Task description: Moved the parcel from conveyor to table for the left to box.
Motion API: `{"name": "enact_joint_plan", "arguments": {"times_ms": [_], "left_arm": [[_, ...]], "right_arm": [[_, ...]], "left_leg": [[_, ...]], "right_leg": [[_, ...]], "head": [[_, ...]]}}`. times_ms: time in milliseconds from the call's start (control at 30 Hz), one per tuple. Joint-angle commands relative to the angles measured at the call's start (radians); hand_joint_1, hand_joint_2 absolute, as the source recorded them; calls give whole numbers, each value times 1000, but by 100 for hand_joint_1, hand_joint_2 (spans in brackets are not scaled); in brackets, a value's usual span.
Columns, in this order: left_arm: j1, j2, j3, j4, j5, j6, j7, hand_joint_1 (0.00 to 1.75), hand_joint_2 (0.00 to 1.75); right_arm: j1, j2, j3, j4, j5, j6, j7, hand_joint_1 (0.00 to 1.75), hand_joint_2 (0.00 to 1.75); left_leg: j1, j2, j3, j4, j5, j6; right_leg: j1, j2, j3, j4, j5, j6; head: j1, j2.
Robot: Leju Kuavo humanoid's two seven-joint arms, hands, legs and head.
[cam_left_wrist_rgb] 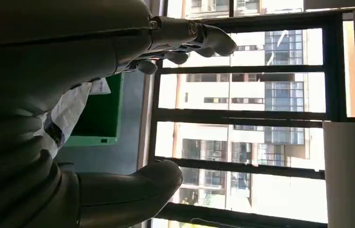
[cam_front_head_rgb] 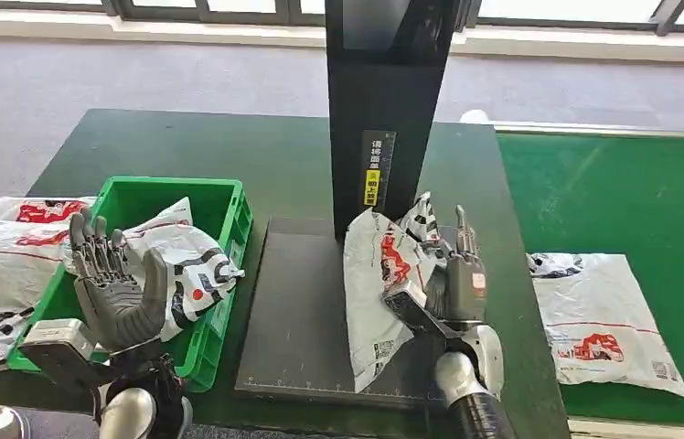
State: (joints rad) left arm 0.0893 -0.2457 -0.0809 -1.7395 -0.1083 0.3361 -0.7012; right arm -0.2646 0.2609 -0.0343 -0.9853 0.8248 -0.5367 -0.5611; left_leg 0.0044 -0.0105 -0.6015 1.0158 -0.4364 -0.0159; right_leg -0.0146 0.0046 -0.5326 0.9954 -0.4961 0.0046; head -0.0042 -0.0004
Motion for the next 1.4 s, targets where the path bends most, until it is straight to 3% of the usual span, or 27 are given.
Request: {"name": "enact_joint_plan", "arguments": {"times_ms": [33, 267, 300, 400, 600, 633, 767, 1133, 1267, 1333, 1400], "left_arm": [[-11, 20, -8, 41, -12, -12, 3, 0, 175], [-6, 16, -3, 46, -17, -22, 3, 0, 175], [-3, 13, -1, 44, -21, -28, 3, 0, 175], [-2, 12, -1, 42, -22, -29, 3, 0, 175], [4, 11, -3, 41, -29, -35, 3, 0, 175], [1, 13, -3, 44, -29, -40, 3, 0, 175], [-15, 17, 3, 59, -25, -51, 3, 0, 175], [-29, 8, 12, 75, -31, -57, 3, 0, 175], [-22, 3, 14, 69, -35, -50, 3, 0, 175], [-17, 4, 4, 68, -35, -36, 3, 0, 175], [-14, 1, -6, 67, -43, -28, 3, 0, 175]], "right_arm": [[15, -13, -59, 18, 27, 20, 33, 0, 0], [40, -9, -63, -17, 58, 30, 66, 0, 0], [34, -18, -61, 11, 132, 51, 154, 0, 0], [24, -23, -58, 44, 168, 51, 174, 0, 0], [43, -16, -51, 29, 158, 76, 138, 0, 0], [42, -29, -28, 49, 224, 99, 181, 0, 175], [20, -28, -9, 91, 286, 89, 200, 0, 175], [-9, -27, -32, 85, 273, 92, 205, 0, 175], [22, -6, -62, -9, 165, 15, 84, 0, 175], [102, 23, -81, -206, 82, -115, -16, 0, 175], [157, 34, -76, -305, 19, -134, -62, 0, 175]], "left_leg": [[0, -1, 4, -4, 0, 0], [0, 0, 2, -2, 0, 0], [-1, 0, 3, -4, 1, 0], [-1, 0, 4, -4, 1, 0], [-1, 0, 3, -4, 0, 0], [0, 0, 2, -2, 0, 0], [0, 0, 3, -3, 0, 0], [0, 0, 1, -1, 0, 0], [-1, 0, 2, -2, 0, 0], [-1, 0, 3, -3, 0, 0], [-1, -3, 1, -2, 0, 0]], "right_leg": [[0, -3, 5, -4, 0, -1], [0, -1, 2, -2, 0, -1], [0, -1, 3, -3, 0, -1], [0, -1, 4, -4, 0, -1], [0, -1, 4, -4, 0, -1], [0, -1, 2, -2, -1, -1], [0, -1, 3, -3, 0, -1], [0, -1, 1, -1, 0, -1], [0, -1, 2, -2, 0, -1], [-1, -2, 3, -3, -1, -1], [-1, -4, 2, -1, -2, -1]], "head": [[0, 0], [0, 0], [0, 0], [0, 0], [0, 0], [0, 0], [0, 0], [0, 0], [0, 0], [0, 0], [0, 0]]}}
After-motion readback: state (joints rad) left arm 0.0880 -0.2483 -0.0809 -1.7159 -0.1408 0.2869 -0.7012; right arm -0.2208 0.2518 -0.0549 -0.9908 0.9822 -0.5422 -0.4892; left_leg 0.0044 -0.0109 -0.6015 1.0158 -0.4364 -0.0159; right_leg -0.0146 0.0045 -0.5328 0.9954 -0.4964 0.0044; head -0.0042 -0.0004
